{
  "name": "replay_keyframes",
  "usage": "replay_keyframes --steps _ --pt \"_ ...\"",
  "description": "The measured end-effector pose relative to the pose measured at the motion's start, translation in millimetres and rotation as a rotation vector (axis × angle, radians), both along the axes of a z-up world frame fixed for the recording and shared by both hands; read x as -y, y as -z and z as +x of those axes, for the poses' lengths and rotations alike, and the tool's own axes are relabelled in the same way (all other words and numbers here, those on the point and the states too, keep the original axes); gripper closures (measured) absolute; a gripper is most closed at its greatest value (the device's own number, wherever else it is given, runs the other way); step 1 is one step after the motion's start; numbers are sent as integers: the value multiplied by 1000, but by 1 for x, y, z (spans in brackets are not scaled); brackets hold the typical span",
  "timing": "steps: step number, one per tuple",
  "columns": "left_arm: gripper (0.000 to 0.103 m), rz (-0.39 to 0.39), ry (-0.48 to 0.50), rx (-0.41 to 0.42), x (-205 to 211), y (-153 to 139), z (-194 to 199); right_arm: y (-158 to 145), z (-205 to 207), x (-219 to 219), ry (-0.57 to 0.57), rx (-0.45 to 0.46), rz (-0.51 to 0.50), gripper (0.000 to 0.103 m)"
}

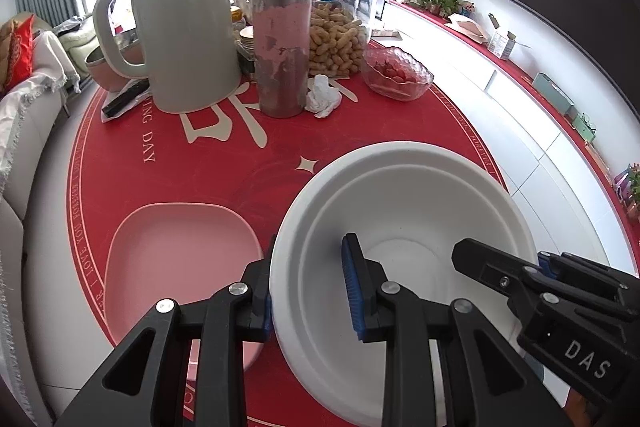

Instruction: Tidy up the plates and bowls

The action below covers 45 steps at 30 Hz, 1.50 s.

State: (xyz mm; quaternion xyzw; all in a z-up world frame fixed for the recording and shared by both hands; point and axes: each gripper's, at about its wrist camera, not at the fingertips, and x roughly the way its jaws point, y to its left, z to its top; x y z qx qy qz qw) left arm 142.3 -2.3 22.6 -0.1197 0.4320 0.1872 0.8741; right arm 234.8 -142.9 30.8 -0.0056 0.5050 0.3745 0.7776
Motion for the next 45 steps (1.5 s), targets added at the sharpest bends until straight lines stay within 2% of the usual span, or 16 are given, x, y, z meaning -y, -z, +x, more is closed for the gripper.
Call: replay_keyframes --steps 22,33,36,37,38,39,40,41,43,45 --pt "73 13 171 -45 83 16 34 18 12 89 145 -27 -7 83" --pt "73 24 217 -82 102 32 46 36 21 109 189 -47 -14 83" --pt "64 50 233 -65 106 32 44 40 22 110 192 -44 -1 83" --pt "53 57 245 -46 107 31 41 42 23 111 192 -51 15 83" --pt "42 77 247 -21 106 29 38 43 23 112 194 -54 26 81" --pt "39 113 228 3 105 26 33 43 23 113 202 -45 30 77" --pt "32 146 204 36 101 23 27 43 22 115 223 -17 23 61" --pt "22 167 185 72 96 20 20 42 21 118 240 7 23 39" --pt "18 157 173 120 85 17 8 40 18 127 260 45 64 16" --pt "18 143 157 153 75 16 -4 39 14 133 281 76 93 15"
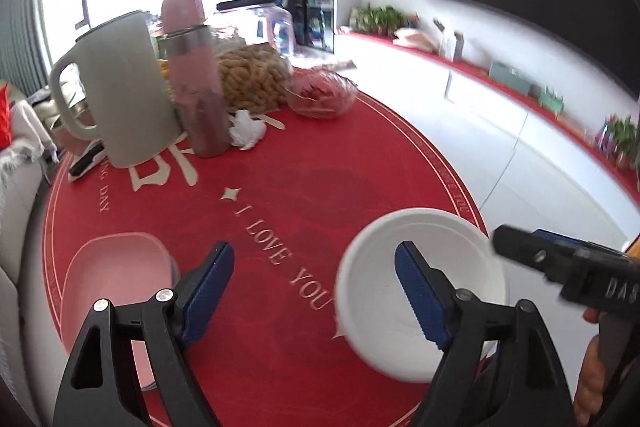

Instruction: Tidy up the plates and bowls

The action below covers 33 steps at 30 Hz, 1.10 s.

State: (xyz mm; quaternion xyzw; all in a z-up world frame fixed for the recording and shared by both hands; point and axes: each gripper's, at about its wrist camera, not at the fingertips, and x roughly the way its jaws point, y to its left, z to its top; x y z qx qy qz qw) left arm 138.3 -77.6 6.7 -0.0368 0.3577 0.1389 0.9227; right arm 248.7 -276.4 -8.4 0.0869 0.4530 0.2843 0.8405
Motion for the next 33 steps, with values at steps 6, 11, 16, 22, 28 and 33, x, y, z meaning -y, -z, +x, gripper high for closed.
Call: replay_keyframes --steps 6,11,16,22,28,33 --pt "17 13 -52 100 -15 14 -45 5 -29 7 19 147 2 15" --pt "17 37 -79 127 -14 37 -66 10 -60 10 68 331 7 15" --pt "17 97 -90 202 -9 45 -75 15 -82 34 194 505 98 0" --pt "14 109 -73 262 -14 45 -64 32 -83 74 369 481 198 0" --pt "13 62 -47 167 -17 61 -51 61 -54 115 544 257 333 0" --pt "13 38 -54 156 -18 64 -51 72 -41 131 584 137 387 0"
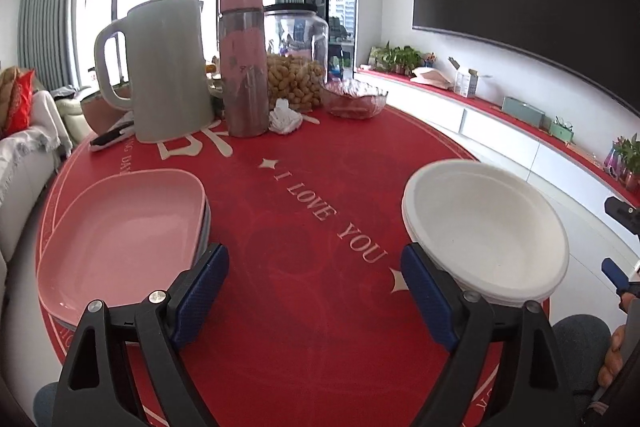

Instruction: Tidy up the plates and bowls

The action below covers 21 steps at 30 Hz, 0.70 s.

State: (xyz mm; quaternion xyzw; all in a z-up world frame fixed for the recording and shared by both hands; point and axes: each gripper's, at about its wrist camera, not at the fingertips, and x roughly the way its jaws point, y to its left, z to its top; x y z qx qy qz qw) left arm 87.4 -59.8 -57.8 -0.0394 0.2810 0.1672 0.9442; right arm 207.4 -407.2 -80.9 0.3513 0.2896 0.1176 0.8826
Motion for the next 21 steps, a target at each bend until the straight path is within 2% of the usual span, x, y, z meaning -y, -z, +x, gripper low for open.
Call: replay_keyframes --steps 7,11,21 --pt "13 37 8 -20 8 4 0 14 5 16 13 -98 94 0" --pt "13 37 -1 -52 8 10 2 16 5 18 14 -107 100 0" --pt "13 49 -6 -47 8 10 2 18 9 13 13 -124 99 0"
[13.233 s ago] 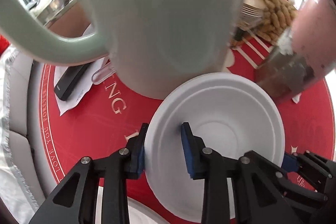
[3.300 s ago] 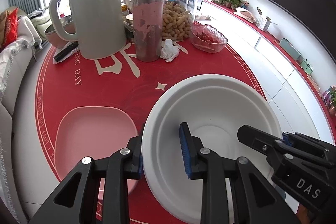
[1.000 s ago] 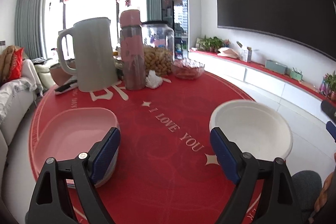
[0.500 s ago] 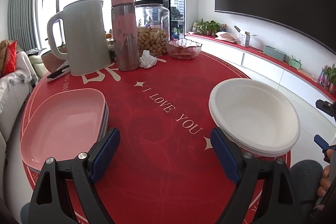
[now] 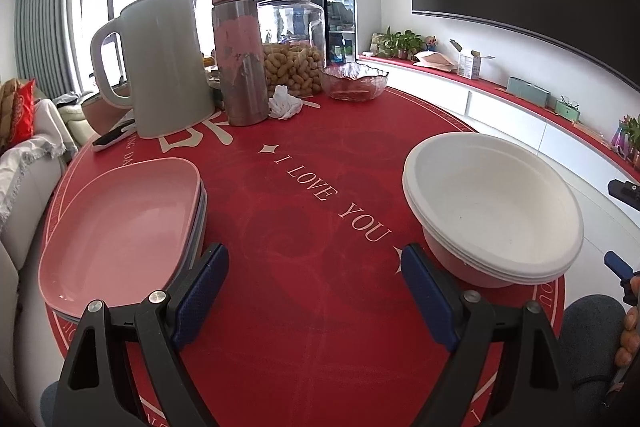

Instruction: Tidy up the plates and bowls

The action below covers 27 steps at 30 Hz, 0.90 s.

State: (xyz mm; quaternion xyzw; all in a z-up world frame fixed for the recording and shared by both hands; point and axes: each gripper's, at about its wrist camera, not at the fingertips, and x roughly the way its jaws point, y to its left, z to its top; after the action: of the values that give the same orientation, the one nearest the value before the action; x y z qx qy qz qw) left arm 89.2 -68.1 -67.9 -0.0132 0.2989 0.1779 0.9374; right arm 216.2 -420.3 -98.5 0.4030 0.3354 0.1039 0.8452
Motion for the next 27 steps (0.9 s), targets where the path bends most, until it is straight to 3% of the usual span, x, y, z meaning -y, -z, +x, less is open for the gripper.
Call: replay_keyframes --steps 10,27 --pt "13 48 13 0 8 1 -1 1 0 0 -1 -8 3 0" --pt "13 29 12 -3 5 2 0 2 -2 -1 1 -16 1 0"
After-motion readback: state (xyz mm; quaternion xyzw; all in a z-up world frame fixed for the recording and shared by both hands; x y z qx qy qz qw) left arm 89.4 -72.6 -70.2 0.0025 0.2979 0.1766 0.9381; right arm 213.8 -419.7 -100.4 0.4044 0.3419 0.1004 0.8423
